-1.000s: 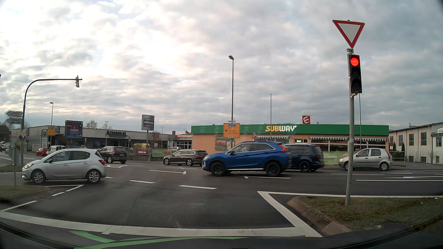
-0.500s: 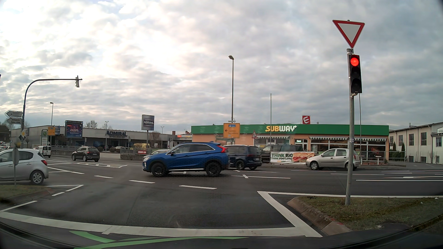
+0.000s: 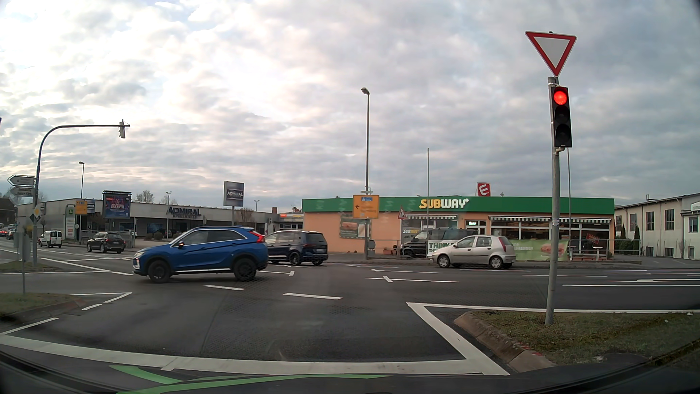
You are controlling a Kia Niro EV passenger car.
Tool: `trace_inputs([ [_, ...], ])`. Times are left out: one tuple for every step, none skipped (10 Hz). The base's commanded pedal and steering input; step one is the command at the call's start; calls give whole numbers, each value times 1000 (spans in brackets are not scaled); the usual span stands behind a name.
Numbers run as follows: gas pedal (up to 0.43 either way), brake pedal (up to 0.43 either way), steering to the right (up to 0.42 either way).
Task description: Follow the waypoints while adhering to traffic rules and regulations
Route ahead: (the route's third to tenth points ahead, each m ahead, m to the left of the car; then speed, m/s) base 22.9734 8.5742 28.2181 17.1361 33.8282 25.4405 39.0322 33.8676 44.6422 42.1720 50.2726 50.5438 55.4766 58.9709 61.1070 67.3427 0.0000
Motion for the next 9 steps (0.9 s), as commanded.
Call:
trace_inputs([
  [0,317,37],
  [0,317,36],
  [0,317,37],
  [0,317,36],
  [0,317,37],
  [0,317,37],
  [0,317,36],
  [0,317,37],
  [0,323,36],
])
